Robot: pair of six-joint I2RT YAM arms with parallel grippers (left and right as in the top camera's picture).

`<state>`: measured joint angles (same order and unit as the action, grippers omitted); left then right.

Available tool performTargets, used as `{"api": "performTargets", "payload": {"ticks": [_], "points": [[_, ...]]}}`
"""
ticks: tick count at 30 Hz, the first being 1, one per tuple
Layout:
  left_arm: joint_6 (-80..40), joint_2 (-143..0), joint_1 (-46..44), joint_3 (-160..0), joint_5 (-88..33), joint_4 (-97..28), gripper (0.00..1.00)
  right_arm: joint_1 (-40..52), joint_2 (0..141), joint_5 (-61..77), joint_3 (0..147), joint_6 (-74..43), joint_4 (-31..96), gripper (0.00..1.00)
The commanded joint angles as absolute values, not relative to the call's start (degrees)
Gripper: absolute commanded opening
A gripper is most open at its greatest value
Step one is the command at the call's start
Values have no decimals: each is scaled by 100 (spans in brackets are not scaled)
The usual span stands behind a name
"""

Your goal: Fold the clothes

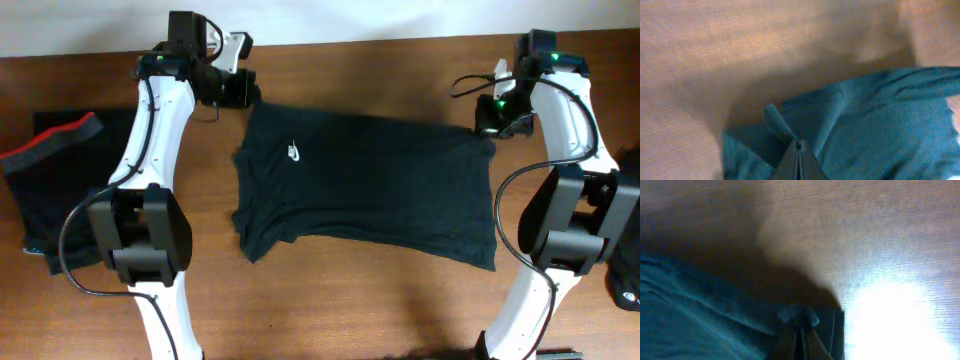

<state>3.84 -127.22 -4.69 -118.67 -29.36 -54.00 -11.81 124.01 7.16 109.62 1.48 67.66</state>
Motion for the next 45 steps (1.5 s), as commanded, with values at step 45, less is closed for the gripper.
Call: {"api": "performTargets", "payload": {"ticks": [45], "points": [[399,-12276,16,-11909,-2910,-7909,1,-1201,12707,569,9953,104,6941,33]]}}
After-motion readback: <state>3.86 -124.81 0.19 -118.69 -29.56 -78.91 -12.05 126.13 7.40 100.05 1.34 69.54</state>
